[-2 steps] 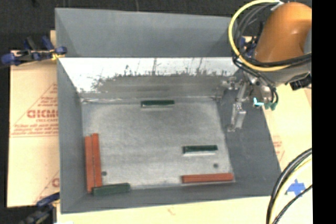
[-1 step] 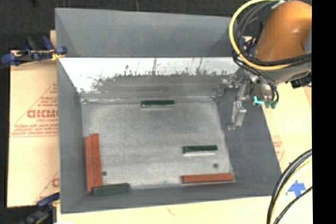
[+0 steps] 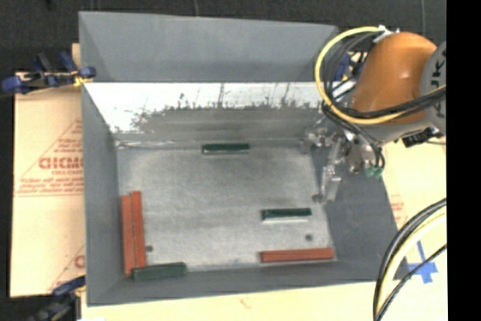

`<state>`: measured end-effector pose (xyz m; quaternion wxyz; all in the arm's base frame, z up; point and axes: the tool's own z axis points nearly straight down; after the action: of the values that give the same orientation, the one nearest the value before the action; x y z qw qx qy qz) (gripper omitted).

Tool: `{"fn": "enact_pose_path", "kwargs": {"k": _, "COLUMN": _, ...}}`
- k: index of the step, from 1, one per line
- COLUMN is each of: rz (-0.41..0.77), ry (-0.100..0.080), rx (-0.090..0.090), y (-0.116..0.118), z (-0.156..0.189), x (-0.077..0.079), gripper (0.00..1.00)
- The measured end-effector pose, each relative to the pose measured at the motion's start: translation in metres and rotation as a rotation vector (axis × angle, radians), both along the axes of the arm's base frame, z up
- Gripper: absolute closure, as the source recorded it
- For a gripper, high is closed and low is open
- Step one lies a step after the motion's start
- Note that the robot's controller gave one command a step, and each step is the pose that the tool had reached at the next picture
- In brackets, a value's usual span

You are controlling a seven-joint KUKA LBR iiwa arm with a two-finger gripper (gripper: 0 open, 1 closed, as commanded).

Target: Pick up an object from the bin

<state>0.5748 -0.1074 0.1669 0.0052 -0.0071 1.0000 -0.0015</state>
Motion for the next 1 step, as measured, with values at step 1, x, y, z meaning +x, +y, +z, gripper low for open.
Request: {"fn": "enact_pose_path", "kwargs": {"k": 1, "rz": 0.186, "ry": 0.003, "rx": -0.001, "y": -0.0175, "z": -0.0663, "x": -0.0043, "gripper": 0.00}}
